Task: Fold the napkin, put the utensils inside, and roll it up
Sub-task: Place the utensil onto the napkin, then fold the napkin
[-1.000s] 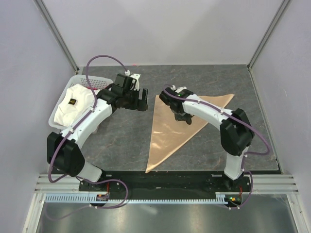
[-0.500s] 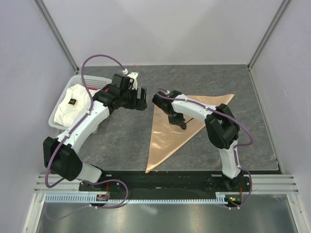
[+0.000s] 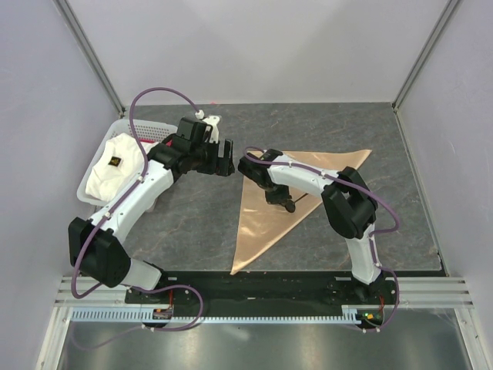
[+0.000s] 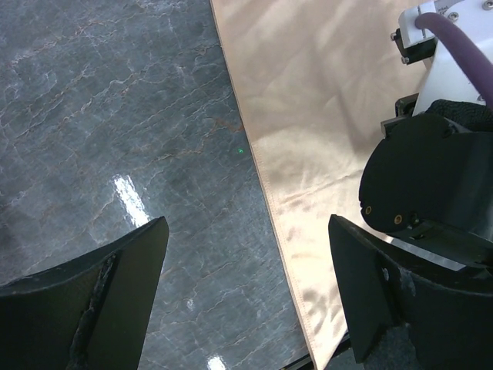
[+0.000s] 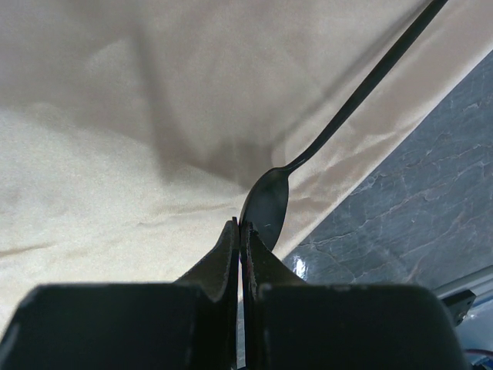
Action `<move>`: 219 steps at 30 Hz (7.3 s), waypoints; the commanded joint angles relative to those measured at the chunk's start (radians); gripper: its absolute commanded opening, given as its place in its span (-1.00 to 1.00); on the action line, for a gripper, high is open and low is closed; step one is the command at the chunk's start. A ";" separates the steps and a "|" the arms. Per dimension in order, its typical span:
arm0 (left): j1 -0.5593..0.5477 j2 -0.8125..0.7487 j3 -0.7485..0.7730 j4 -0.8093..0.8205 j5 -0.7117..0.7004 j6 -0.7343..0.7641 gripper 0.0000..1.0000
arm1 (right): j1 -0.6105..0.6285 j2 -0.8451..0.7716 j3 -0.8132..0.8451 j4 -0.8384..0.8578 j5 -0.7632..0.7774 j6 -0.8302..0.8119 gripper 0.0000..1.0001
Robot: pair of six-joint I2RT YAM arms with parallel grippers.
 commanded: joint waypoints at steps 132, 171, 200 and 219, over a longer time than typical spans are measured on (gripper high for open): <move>0.002 0.133 0.107 0.180 0.064 0.007 0.96 | -1.235 0.018 -0.284 1.145 -0.815 -0.146 -0.05; 0.004 0.151 0.112 0.174 0.107 -0.005 0.94 | -1.237 0.100 -0.244 1.163 -0.787 -0.146 -0.62; 0.002 0.174 0.112 0.175 0.133 0.001 0.93 | -1.228 0.017 -0.356 1.402 -0.887 -0.200 -1.00; 0.004 0.162 0.113 0.177 0.158 -0.012 0.93 | -1.114 -0.184 -0.403 1.438 -0.935 -0.256 -1.00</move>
